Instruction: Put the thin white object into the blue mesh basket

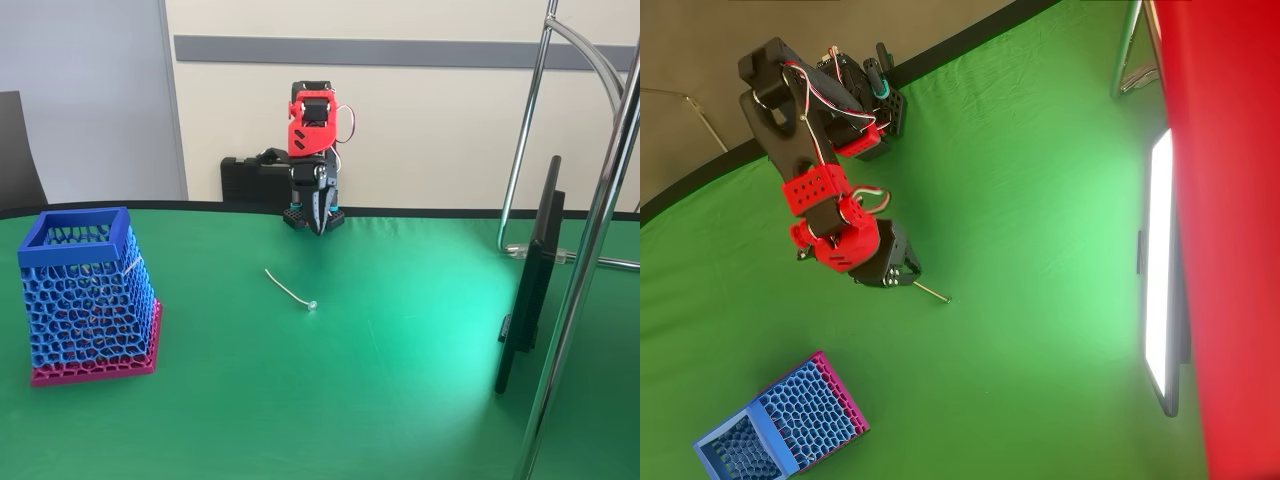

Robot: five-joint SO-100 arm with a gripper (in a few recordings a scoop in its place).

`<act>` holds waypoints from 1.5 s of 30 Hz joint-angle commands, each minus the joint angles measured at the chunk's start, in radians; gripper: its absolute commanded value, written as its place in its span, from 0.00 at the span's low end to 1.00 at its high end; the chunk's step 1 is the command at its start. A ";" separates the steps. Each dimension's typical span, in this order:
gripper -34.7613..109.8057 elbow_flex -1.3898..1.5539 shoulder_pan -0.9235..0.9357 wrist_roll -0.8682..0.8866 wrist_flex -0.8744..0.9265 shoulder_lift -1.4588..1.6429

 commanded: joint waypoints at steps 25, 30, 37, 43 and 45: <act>0.25 -0.293 0.011 0.152 0.002 -0.440; 0.28 -0.324 0.008 0.163 -0.011 -0.482; 0.32 -0.341 0.018 0.169 -0.037 -0.529; 0.33 -0.347 0.028 0.170 -0.051 -0.548; 0.33 -0.356 0.023 0.173 -0.051 -0.560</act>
